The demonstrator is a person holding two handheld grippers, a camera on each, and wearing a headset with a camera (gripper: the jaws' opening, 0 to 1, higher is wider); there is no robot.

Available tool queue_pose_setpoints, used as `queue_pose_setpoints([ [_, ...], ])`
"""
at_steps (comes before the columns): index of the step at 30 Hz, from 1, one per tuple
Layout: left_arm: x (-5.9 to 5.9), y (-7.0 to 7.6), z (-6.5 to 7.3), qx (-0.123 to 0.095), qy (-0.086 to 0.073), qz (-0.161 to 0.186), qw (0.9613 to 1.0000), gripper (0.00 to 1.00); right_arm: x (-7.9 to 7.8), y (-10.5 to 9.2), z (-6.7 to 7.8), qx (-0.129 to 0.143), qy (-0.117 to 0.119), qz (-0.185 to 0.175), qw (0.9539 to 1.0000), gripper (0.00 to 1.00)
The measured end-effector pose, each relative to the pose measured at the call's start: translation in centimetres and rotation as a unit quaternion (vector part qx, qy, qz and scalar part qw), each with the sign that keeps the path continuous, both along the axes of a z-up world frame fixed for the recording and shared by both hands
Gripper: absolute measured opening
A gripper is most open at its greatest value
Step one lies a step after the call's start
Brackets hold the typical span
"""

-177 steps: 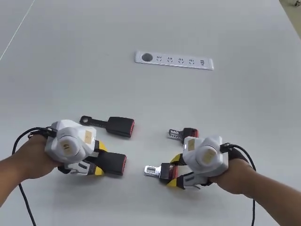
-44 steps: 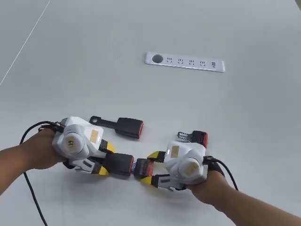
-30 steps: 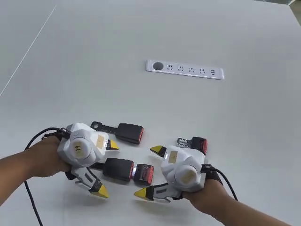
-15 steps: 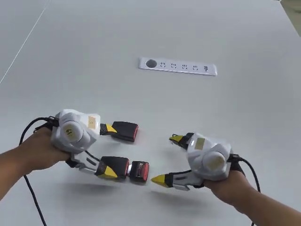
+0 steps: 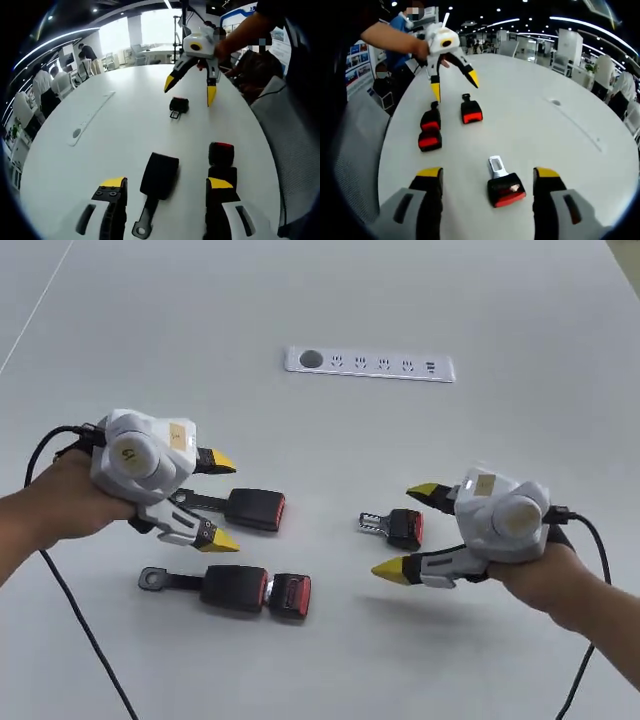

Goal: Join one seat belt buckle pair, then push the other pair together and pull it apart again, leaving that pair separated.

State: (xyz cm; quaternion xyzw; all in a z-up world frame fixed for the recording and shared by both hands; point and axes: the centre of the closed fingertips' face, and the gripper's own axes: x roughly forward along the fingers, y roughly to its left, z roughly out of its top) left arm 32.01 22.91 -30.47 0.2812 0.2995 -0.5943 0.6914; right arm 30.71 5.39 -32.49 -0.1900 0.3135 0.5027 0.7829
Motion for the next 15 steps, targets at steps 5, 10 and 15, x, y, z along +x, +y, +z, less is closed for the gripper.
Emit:
queue_pose_setpoints([
  [5,0.6,-0.1,-0.8,0.017,-0.004,-0.040,0.9990,0.66,0.8,-1.5,-1.1,-0.013,0.017,0.008,0.9997,0.74],
  [10,1.3,-0.2,-1.9,0.027,0.000,-0.051,0.9983,0.65,1.0,-2.4,-2.2,-0.020,0.040,0.024,0.9987,0.66],
  [15,1.5,-0.4,-3.7,0.034,0.015,-0.065,0.9972,0.65,1.0,-2.6,-2.8,-0.021,0.053,0.034,0.9978,0.62],
])
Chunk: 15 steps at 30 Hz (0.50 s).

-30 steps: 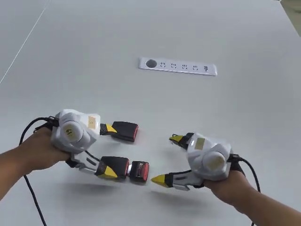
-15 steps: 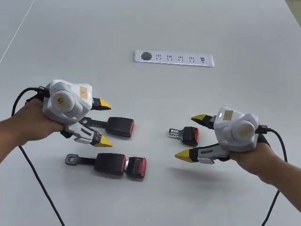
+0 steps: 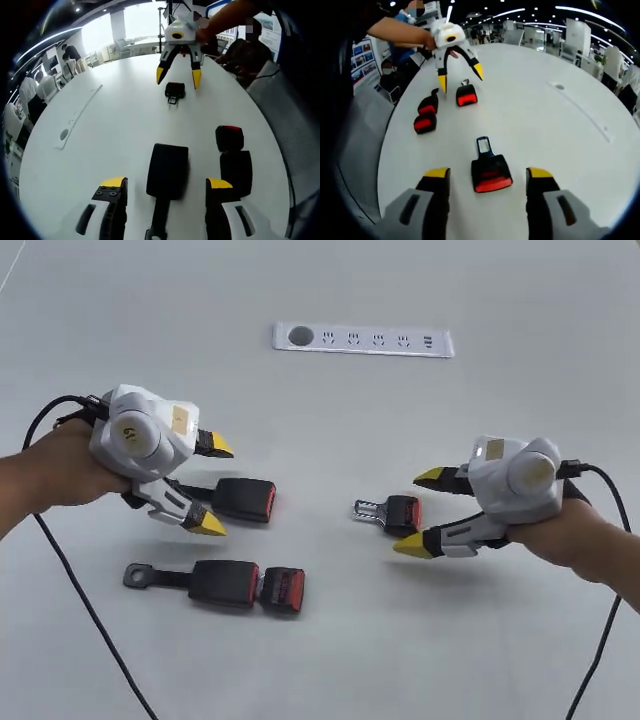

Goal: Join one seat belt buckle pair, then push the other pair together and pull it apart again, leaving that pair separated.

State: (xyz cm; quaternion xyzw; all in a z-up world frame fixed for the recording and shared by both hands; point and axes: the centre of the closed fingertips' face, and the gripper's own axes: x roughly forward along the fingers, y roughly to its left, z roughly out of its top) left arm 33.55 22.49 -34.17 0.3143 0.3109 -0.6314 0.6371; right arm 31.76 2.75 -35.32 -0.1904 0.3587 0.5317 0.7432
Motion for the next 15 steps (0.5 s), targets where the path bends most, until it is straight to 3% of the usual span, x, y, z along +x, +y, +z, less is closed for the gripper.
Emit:
queue_pose_setpoints([
  [6,0.0,-0.1,-1.2,0.006,0.010,-0.018,0.9998,0.61,0.0,0.0,-0.7,-0.006,0.012,0.014,0.9998,0.57],
  [9,0.3,0.1,-1.7,0.017,0.003,-0.024,0.9996,0.55,-0.3,-0.1,-1.2,-0.016,0.020,0.028,0.9993,0.47],
  [15,0.1,-0.1,-1.8,0.011,0.007,-0.032,0.9994,0.45,-0.3,-0.1,-1.4,-0.023,0.019,0.038,0.9988,0.43],
])
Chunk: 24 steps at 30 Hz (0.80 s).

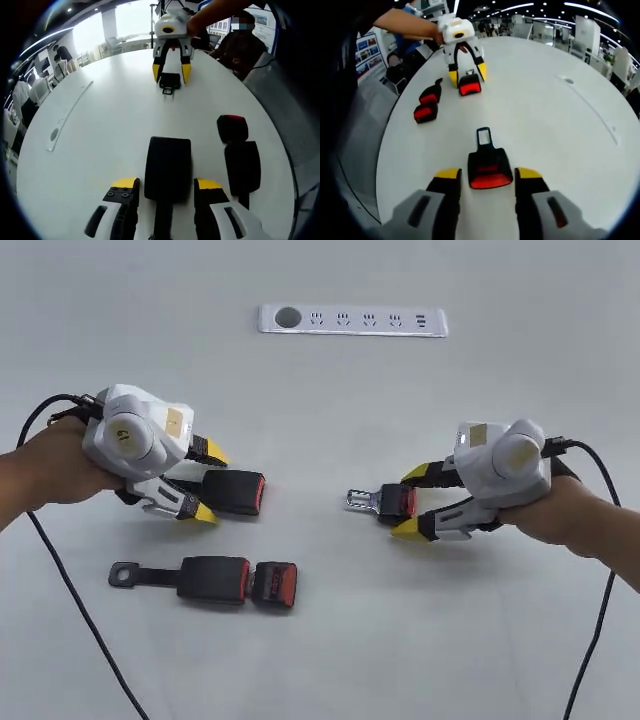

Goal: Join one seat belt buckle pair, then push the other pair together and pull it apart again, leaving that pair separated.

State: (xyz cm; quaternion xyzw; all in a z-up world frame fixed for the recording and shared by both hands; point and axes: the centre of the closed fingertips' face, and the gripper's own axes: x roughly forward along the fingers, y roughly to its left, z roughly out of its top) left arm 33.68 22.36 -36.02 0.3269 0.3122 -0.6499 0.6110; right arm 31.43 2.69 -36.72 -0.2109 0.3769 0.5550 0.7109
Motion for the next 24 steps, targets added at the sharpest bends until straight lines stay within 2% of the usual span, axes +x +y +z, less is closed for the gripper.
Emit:
queue_pose_setpoints([
  [3,-0.17,-0.21,-0.02,-0.002,0.003,-0.006,1.0000,0.43,0.11,-0.18,-0.18,-0.011,-0.008,0.011,0.9998,0.38],
  [6,-0.39,-0.33,-0.01,-0.005,0.004,-0.005,1.0000,0.35,0.12,0.05,-0.11,-0.015,-0.013,0.023,0.9995,0.36],
  [10,-0.37,-0.32,-0.06,-0.001,0.005,0.000,1.0000,0.34,-0.04,0.32,0.07,-0.023,-0.014,0.031,0.9992,0.35],
  [17,-0.43,-0.33,-0.11,0.013,0.003,0.009,0.9999,0.34,-0.32,0.55,0.27,-0.063,-0.006,0.056,0.9964,0.34],
  [24,-0.45,-0.30,-0.11,0.019,0.005,0.016,0.9997,0.33,-0.38,0.72,0.29,-0.081,0.001,0.066,0.9946,0.34],
])
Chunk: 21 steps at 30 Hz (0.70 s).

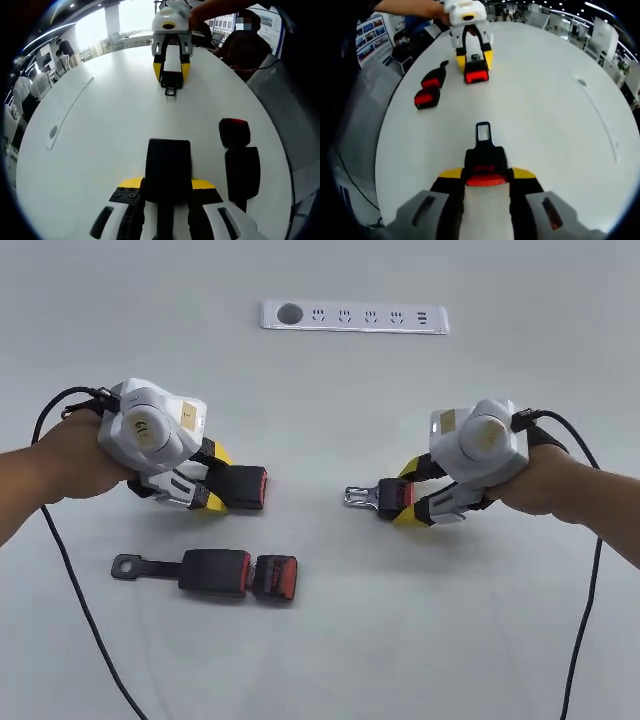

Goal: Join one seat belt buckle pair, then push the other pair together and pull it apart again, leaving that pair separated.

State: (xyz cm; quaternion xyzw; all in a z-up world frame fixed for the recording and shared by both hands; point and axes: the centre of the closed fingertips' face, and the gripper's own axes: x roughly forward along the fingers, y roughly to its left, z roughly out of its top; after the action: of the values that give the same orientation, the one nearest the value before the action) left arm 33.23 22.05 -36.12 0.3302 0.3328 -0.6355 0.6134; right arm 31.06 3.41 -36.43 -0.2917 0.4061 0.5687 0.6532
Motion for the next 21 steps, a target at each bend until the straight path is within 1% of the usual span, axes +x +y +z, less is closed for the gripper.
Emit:
queue_pose_setpoints([
  [11,0.1,0.0,0.0,0.005,0.001,0.002,1.0000,0.33,0.4,1.5,0.0,-0.002,-0.003,0.009,1.0000,0.33],
  [13,0.1,0.0,0.0,0.006,0.001,0.002,1.0000,0.33,0.6,1.8,-0.1,-0.001,-0.003,0.007,1.0000,0.33],
  [15,0.1,0.0,0.0,0.008,0.002,0.003,1.0000,0.34,0.7,2.2,-0.1,0.000,-0.008,0.011,0.9999,0.33],
  [21,0.1,0.0,0.0,0.012,0.002,0.003,0.9999,0.34,0.8,3.5,-0.2,0.006,-0.007,0.016,0.9998,0.33],
])
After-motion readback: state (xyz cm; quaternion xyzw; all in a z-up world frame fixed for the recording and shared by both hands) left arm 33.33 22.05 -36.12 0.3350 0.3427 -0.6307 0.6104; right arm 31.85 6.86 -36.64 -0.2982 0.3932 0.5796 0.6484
